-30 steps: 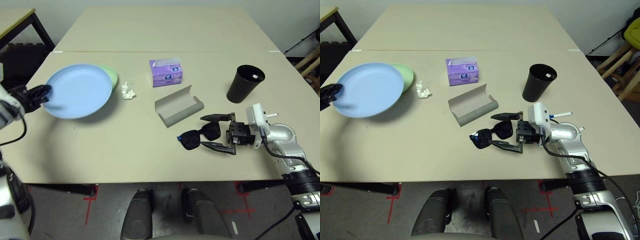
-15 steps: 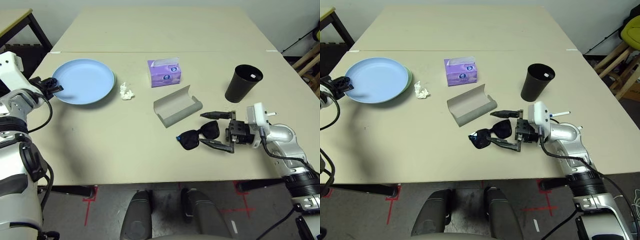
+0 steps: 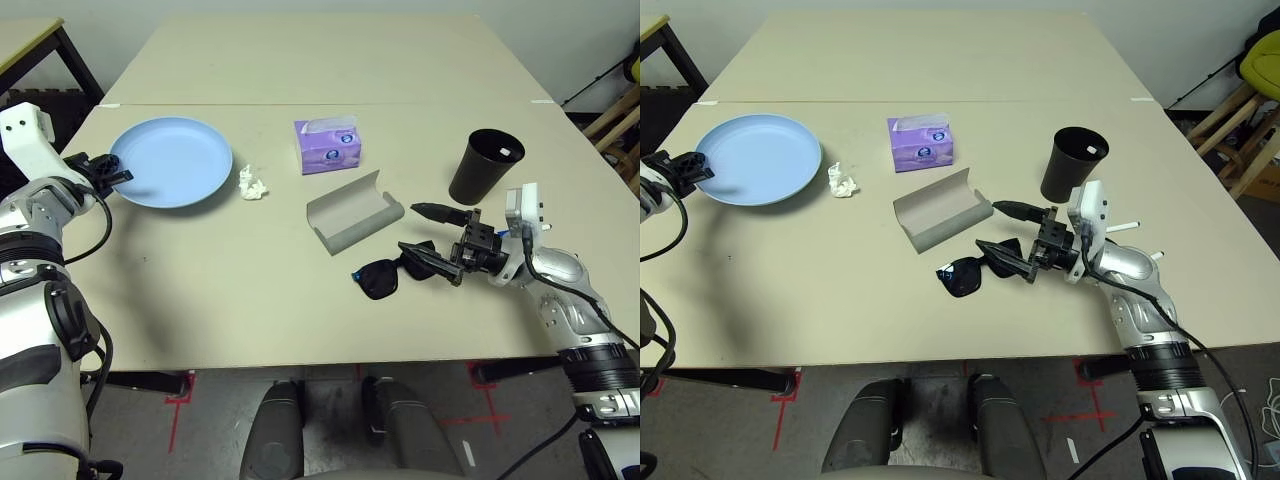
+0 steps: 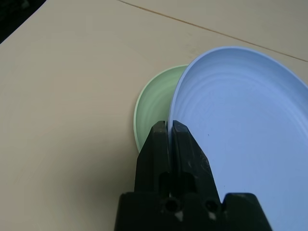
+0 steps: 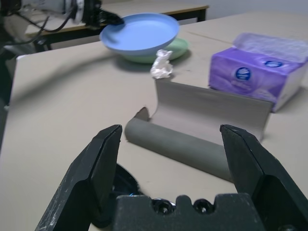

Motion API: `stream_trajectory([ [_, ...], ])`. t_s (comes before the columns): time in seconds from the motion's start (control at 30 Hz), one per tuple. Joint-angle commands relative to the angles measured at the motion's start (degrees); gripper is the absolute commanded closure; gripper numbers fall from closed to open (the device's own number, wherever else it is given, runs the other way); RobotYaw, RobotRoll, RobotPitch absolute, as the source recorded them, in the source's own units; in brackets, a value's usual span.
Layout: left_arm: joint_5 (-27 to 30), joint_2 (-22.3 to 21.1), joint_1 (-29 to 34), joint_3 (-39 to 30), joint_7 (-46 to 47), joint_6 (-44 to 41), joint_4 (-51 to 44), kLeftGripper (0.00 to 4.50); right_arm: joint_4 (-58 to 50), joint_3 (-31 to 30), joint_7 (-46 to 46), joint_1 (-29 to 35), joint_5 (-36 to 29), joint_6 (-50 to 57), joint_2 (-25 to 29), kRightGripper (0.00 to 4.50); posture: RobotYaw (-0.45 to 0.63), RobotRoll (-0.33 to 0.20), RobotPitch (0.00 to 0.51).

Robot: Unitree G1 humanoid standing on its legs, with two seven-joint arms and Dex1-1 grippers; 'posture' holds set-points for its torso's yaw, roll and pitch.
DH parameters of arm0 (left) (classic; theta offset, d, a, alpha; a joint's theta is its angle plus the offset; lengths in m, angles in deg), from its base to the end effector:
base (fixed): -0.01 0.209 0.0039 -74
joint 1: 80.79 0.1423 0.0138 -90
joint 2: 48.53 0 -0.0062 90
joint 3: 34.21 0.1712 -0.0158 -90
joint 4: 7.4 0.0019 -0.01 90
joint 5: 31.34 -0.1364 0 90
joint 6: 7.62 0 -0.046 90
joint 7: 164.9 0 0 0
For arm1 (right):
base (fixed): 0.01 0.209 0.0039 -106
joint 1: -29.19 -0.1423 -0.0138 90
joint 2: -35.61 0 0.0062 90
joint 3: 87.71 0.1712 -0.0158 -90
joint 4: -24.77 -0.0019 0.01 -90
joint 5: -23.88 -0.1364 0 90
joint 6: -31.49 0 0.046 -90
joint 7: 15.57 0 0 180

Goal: Organize and tidy the items on the table.

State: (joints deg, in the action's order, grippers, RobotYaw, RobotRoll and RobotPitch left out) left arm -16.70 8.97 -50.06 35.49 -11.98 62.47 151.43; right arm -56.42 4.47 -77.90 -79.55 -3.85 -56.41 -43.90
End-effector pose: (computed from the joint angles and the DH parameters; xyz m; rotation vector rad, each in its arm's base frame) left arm 0.2846 0.3645 0.2058 -0.1973 0.1755 0.1619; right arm 0.2578 -0.2272 0.1242 -0.0535 -0.1600 1.0772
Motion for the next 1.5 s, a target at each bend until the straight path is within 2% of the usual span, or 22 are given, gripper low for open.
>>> stream_trajectory([
  [0.03, -0.65, 0.53, -0.45, 0.04, 0.17, 0.49, 1.19, 4.48, -1.55, 0.35, -0.17, 0.98, 0.48, -0.95, 0.17, 0.0, 0.13, 0.0, 0.138],
  [0.33, -0.89, 1.35, -0.73, -0.15, 0.85, 1.08, 1.53, 4.48, -3.21, 0.22, 0.46, 1.38, 1.13, -1.01, 0.29, 0.0, 0.12, 0.0, 0.139],
  [0.93, 0.46, 3.86, -3.68, -4.4, 9.34, 5.23, 2.96, 4.48, -6.56, 0.01, 1.56, 3.26, 0.93, 0.43, 0.43, 0.0, 0.11, 0.0, 0.146],
  [0.97, 0.49, 4.0, -3.78, -4.54, 10.07, 5.62, 2.98, 3.95, -6.56, -0.02, 1.56, 3.25, 0.96, 0.41, 0.43, 0.0, 0.11, 0.0, 0.147],
  [1.03, 0.82, 4.33, -4.01, -4.84, 10.41, 5.73, 2.89, 3.42, -6.63, -0.06, 1.56, 3.27, 0.99, 0.39, 0.4, 0.0, 0.11, 0.0, 0.147],
  [1.3, 0.87, 4.67, -3.37, -4.7, 10.92, 6.59, 1.82, 0.29, -6.54, -0.18, 1.52, 3.2, 1.11, 0.31, 0.34, 0.0, 0.12, 0.0, 0.145],
  [1.33, 0.89, 4.72, -3.32, -4.57, 10.5, 6.62, 1.55, 0.03, -6.52, -0.19, 1.52, 3.17, 1.11, 0.3, 0.32, 0.0, 0.12, 0.0, 0.146],
  [1.5, 0.52, 5.09, -2.92, -3.04, 6.04, 6.37, -0.52, 0.03, -6.46, -0.23, 1.53, 3.0, 1.14, 0.2, 0.25, 0.0, 0.12, 0.0, 0.145],
])
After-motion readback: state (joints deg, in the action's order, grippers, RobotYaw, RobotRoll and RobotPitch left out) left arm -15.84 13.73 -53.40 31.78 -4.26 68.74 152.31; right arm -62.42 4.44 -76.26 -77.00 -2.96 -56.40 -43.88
